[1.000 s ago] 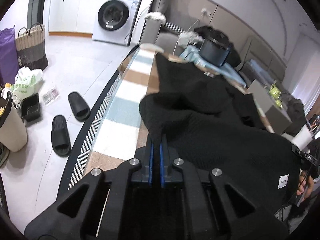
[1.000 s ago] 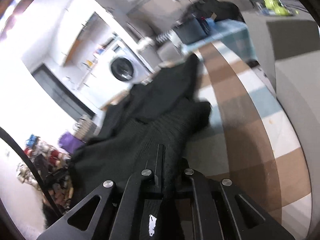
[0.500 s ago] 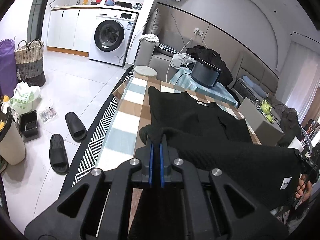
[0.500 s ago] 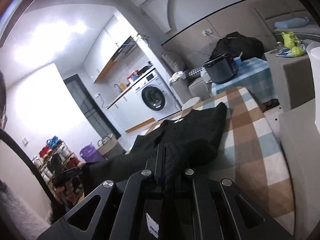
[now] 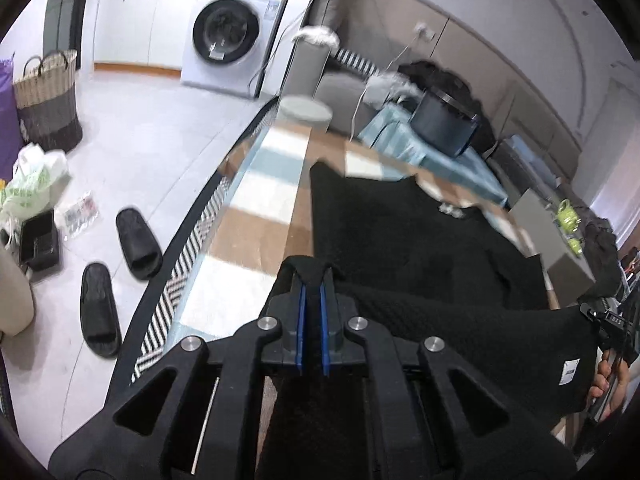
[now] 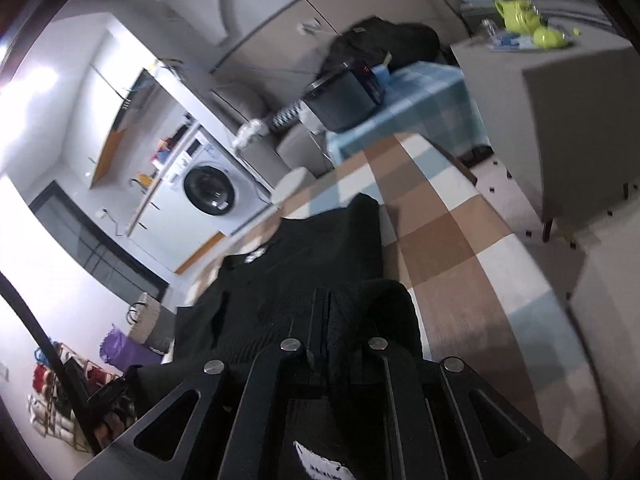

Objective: Fold small clothes

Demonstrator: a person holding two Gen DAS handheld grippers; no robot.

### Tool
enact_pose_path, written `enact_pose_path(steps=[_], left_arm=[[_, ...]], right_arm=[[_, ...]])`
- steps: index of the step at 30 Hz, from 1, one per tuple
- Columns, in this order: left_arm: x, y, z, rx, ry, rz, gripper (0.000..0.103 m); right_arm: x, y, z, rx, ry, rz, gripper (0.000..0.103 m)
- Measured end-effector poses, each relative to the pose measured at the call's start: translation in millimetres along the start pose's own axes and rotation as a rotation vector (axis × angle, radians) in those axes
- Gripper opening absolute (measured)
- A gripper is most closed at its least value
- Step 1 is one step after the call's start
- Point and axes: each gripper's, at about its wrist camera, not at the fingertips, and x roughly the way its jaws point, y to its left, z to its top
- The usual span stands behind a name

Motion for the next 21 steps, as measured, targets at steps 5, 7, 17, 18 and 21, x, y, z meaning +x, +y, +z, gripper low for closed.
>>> enact_pose_path(steps=[5, 7, 17, 18, 21], left_arm=[[11, 11, -17, -0.045, 0.079, 0.027, 0.037], [14, 13, -25, -0.059, 0.092, 0.006, 0.059], [45, -21, -36, 0.046, 0.159, -0.026, 0.047], [49, -23, -38, 0.049, 0.171, -0.032, 0.039], [51, -26, -42, 0.072, 0.180, -0.024, 0.029]], right_arm=[[2, -24, -5, 0.023, 0.062, -0.068, 0.056], [-7, -38, -10, 0.032, 0.052, -0.063, 0.059], [27, -10, -39, -0.101, 0.201, -0.040, 0.055], [29, -6, -43, -0.114, 0.205, -0.054, 0.051], [34, 2, -48, -0.136, 0.199, -0.116, 0.037]])
